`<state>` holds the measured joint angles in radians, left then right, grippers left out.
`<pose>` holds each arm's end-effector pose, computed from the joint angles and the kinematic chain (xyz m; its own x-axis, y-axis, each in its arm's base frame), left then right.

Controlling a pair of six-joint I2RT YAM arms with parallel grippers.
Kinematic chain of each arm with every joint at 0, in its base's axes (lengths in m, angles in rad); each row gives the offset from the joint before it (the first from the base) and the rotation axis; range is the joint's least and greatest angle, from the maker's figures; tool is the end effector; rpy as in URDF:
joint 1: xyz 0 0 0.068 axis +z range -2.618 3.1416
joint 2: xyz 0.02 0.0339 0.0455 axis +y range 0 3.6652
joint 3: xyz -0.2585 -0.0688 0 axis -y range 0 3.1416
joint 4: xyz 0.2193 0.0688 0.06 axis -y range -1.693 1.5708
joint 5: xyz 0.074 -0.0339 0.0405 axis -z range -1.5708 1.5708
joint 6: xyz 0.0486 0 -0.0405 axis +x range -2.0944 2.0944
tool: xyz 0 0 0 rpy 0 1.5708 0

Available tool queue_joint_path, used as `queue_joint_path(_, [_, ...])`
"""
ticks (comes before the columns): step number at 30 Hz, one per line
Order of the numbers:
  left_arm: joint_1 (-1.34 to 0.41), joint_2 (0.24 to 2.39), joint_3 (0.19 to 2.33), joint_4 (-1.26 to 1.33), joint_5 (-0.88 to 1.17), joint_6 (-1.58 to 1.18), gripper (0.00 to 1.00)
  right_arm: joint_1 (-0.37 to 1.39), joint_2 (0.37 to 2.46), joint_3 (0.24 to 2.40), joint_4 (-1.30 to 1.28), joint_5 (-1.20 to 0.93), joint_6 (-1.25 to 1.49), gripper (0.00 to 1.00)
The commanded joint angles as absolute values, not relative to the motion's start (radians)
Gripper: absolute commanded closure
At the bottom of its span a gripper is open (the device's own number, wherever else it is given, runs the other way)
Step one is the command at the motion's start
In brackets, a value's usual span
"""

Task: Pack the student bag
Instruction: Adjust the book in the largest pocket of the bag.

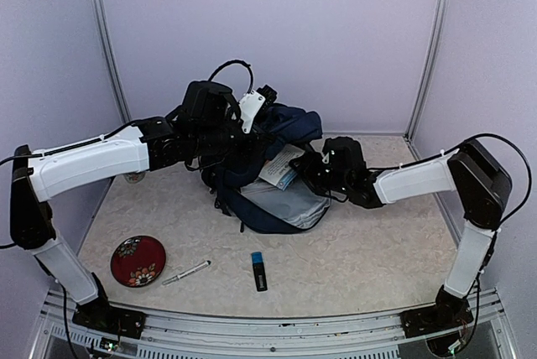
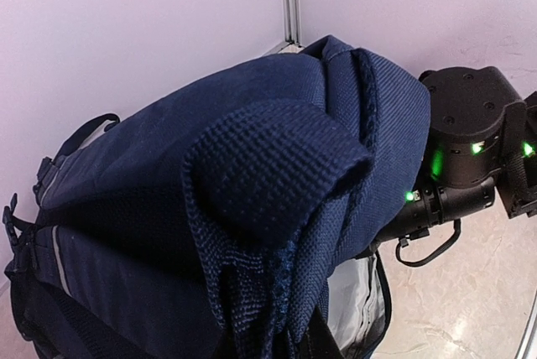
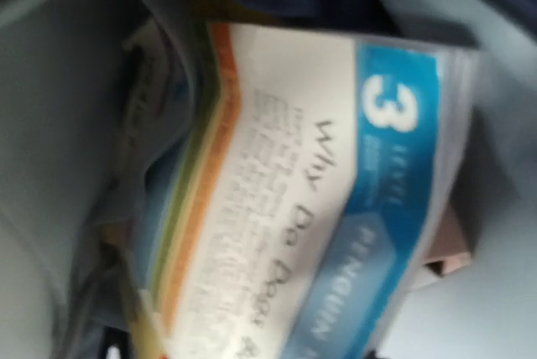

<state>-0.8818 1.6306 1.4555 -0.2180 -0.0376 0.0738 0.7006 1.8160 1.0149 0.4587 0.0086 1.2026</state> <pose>0.2399 -0.2883 0.3455 -0.1876 0.3437 -0.9201 0.7652 0.6385 0.0825 0.3014 0.2536 0.2074 -0.6881 0.6402 -0.3417 0.0097 0.4790 0.8778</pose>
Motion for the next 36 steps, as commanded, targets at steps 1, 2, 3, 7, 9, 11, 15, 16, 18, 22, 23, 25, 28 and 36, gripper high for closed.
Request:
queue_joint_path(1, [-0.874,1.568,1.468,-0.099,-0.018,0.061,1.0,0.68,1.898,1.052,0.453,-0.129,1.205,0.58])
queue_joint_path(2, [-0.874,1.566,1.469,-0.103,-0.018,0.063,1.0,0.681,1.923,1.078,0.457,-0.149,1.208,0.64])
queue_joint_path(3, [-0.874,1.565,1.468,-0.106,-0.015,0.065,1.0,0.681,1.944,1.099,0.465,-0.159,1.217,0.73])
queue_joint_path(7, [-0.89,1.578,1.479,-0.113,0.024,0.074,1.0,0.709,2.043,1.188,0.531,-0.166,1.291,1.0])
queue_joint_path(9, [-0.911,1.597,1.504,-0.134,0.05,0.09,1.0,0.729,2.084,1.246,0.555,-0.177,1.313,1.0])
queue_joint_path(11, [-0.927,1.618,1.52,-0.144,0.081,0.102,1.0,0.747,2.101,1.274,0.565,-0.15,1.317,1.0])
queue_joint_path(15, [-0.93,1.639,1.526,-0.142,0.135,0.092,1.0,0.758,2.128,1.358,0.504,-0.151,1.259,0.98])
queue_joint_path(16, [-0.926,1.639,1.524,-0.141,0.127,0.087,1.0,0.757,2.124,1.359,0.493,-0.164,1.242,0.94])
queue_joint_path(18, [-0.908,1.633,1.516,-0.143,0.106,0.067,1.0,0.752,2.09,1.322,0.46,-0.175,1.201,0.83])
queue_joint_path(22, [-0.852,1.601,1.478,-0.124,0.076,0.009,1.0,0.744,1.944,1.18,0.376,-0.168,1.075,0.56])
queue_joint_path(23, [-0.841,1.594,1.468,-0.118,0.069,0.002,1.0,0.743,1.897,1.152,0.345,-0.159,1.037,0.51])
queue_joint_path(25, [-0.826,1.589,1.456,-0.115,0.066,-0.006,1.0,0.745,1.797,1.1,0.27,-0.135,0.96,0.38])
queue_joint_path(28, [-0.819,1.588,1.447,-0.121,0.063,-0.011,1.0,0.754,1.651,1.03,0.135,-0.083,0.86,0.16])
queue_joint_path(36, [-0.827,1.557,1.411,-0.112,0.068,-0.022,1.0,0.75,1.519,1.017,-0.338,0.191,0.732,0.0])
